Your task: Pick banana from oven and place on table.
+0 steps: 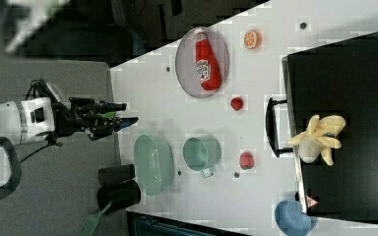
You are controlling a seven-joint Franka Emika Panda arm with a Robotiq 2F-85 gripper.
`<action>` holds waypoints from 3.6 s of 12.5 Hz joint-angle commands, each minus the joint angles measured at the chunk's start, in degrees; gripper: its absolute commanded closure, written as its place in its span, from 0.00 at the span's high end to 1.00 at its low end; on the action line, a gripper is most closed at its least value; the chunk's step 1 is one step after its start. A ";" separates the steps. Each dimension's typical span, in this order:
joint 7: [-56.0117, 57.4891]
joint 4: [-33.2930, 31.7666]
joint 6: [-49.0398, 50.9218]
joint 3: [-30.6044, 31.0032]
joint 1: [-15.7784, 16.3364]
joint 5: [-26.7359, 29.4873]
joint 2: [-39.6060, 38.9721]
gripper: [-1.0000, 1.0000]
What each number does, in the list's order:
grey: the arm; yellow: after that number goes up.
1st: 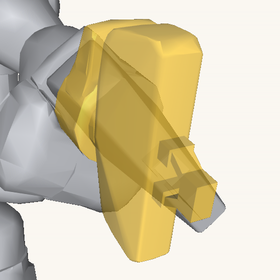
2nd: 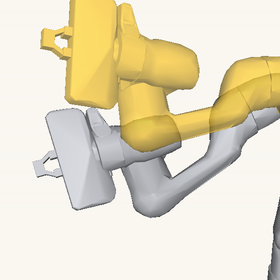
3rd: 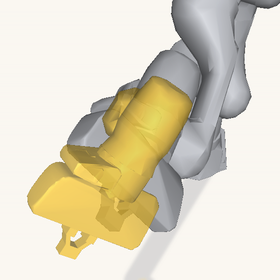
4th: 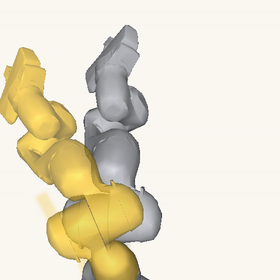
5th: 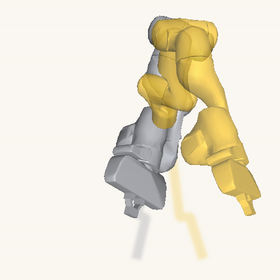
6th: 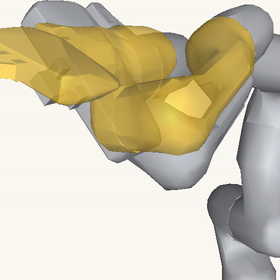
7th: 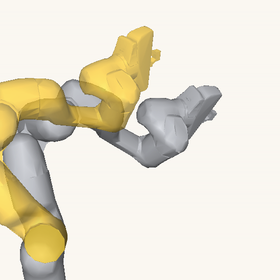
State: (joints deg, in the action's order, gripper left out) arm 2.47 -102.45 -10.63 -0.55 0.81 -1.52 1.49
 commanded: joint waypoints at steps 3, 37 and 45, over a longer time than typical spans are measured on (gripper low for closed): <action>-10.29 -7.43 13.23 -0.72 -1.33 -1.14 20.57 1.00; 37.11 -14.31 -29.03 -35.17 -4.35 8.20 -14.13 0.25; 35.76 8.00 0.45 -31.05 -0.11 -2.31 -5.86 0.25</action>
State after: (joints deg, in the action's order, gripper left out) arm 38.16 -99.54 -13.12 -33.91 -1.81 -3.01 -9.48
